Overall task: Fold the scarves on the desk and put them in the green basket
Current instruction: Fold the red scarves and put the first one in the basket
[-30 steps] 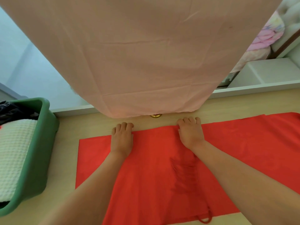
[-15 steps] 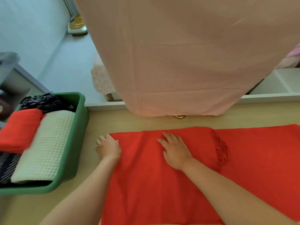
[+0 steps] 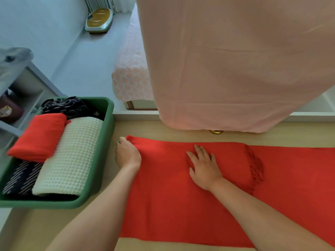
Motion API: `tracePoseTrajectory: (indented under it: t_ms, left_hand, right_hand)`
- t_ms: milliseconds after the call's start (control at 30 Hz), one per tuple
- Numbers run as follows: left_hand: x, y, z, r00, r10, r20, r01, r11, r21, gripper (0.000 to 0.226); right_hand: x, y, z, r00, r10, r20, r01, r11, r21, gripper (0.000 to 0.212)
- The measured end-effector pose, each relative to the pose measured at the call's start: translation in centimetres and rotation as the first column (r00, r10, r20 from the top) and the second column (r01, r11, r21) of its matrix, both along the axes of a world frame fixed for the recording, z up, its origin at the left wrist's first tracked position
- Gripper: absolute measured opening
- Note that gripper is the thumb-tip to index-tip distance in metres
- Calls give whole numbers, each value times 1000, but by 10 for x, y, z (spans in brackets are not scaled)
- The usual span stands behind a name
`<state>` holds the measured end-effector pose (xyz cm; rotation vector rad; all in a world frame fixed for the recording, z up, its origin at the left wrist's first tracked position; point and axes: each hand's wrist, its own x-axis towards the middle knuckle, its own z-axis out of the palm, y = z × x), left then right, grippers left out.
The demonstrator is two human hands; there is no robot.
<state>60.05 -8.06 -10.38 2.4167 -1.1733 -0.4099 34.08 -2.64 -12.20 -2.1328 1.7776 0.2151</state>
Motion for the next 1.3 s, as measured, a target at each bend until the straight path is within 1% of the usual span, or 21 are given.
tracePoseTrajectory:
  t_ms: [67, 100, 167, 233, 267, 300, 333, 367, 433, 500, 600, 633, 700, 800, 867, 933, 1033, 1133, 1167, 1233, 1300]
  left_hand:
    - [4, 1, -2, 996, -1, 87, 0, 1000, 7, 23]
    - [6, 3, -6, 988, -40, 150, 39, 999, 10, 27]
    - [4, 12, -12, 945, -220, 241, 235, 971, -37, 35]
    - [-6, 28, -20, 819, -508, 265, 535, 844, -34, 32]
    - [-11, 38, -25, 735, -625, 264, 640, 768, 37, 34]
    - [-14, 47, -30, 682, -690, 241, 679, 721, 142, 43]
    - [-14, 55, -36, 684, -702, 197, 658, 711, 249, 53]
    - [-13, 60, -41, 723, -673, 157, 603, 725, 333, 61]
    - [-13, 65, -43, 771, -628, 101, 537, 728, 427, 66]
    - [-19, 68, -33, 778, -619, 107, 517, 728, 450, 68]
    - [-43, 74, -19, 762, -622, 182, 538, 764, 356, 66]
    - [-56, 78, -16, 742, -645, 184, 583, 756, 298, 63]
    - [-86, 92, -11, 679, -719, 149, 702, 695, 157, 55]
    - [-134, 118, -7, 523, -841, 136, 847, 530, 22, 45]
    - [-164, 136, -4, 428, -899, 89, 901, 432, 26, 40]
    - [-190, 152, -5, 369, -929, 22, 929, 369, 26, 40]
    - [-220, 176, -11, 318, -945, -71, 948, 318, 15, 57]
    - [-245, 198, -15, 268, -962, -50, 957, 259, 133, 74]
    - [-252, 204, -16, 263, -964, -25, 951, 255, 175, 73]
    - [-262, 213, -18, 296, -955, 5, 936, 291, 200, 55]
    - [-267, 217, -18, 389, -920, -40, 913, 379, 152, 34]
  right_hand:
    - [2, 1, 0, 999, -10, -35, 9, 1000, -28, 63]
    - [2, 3, 0, 998, -13, -55, 10, 999, -52, 62]
    - [4, 9, -2, 996, -34, -80, 25, 994, -109, 60]
    - [3, 17, -4, 995, -68, -79, 58, 991, -125, 62]
    - [1, 20, -6, 995, -73, -70, 67, 994, -91, 65]
    - [-1, 23, -7, 996, -66, -56, 64, 997, -45, 68]
    - [-5, 25, -8, 998, -50, -37, 50, 999, -6, 70]
    - [-9, 26, -7, 999, -33, -12, 33, 999, 17, 71]
    - [-21, 30, 0, 998, -10, 61, 8, 1000, 24, 70]
    - [-35, 40, 6, 992, -17, 125, 21, 999, -32, 65]
    - [-63, 62, 15, 982, -141, 124, 162, 970, -183, 53]
    - [-75, 70, 17, 972, -201, 119, 223, 948, -227, 48]
    - [-100, 86, 21, 934, -334, 128, 356, 900, -252, 37]
    - [-134, 109, 29, 854, -505, 129, 518, 848, -114, 25]
    - [-153, 122, 29, 852, -517, 83, 520, 854, -26, 20]
    - [-166, 134, 26, 887, -456, 70, 454, 890, 45, 19]
    - [-177, 149, 20, 921, -371, 118, 358, 927, 115, 23]
    - [-182, 162, 14, 908, -344, 239, 311, 936, 163, 33]
    - [-183, 166, 13, 899, -340, 277, 299, 937, 181, 39]
    - [-186, 172, 13, 876, -329, 353, 271, 941, 204, 52]
    - [-189, 177, 16, 869, -301, 394, 228, 948, 222, 70]
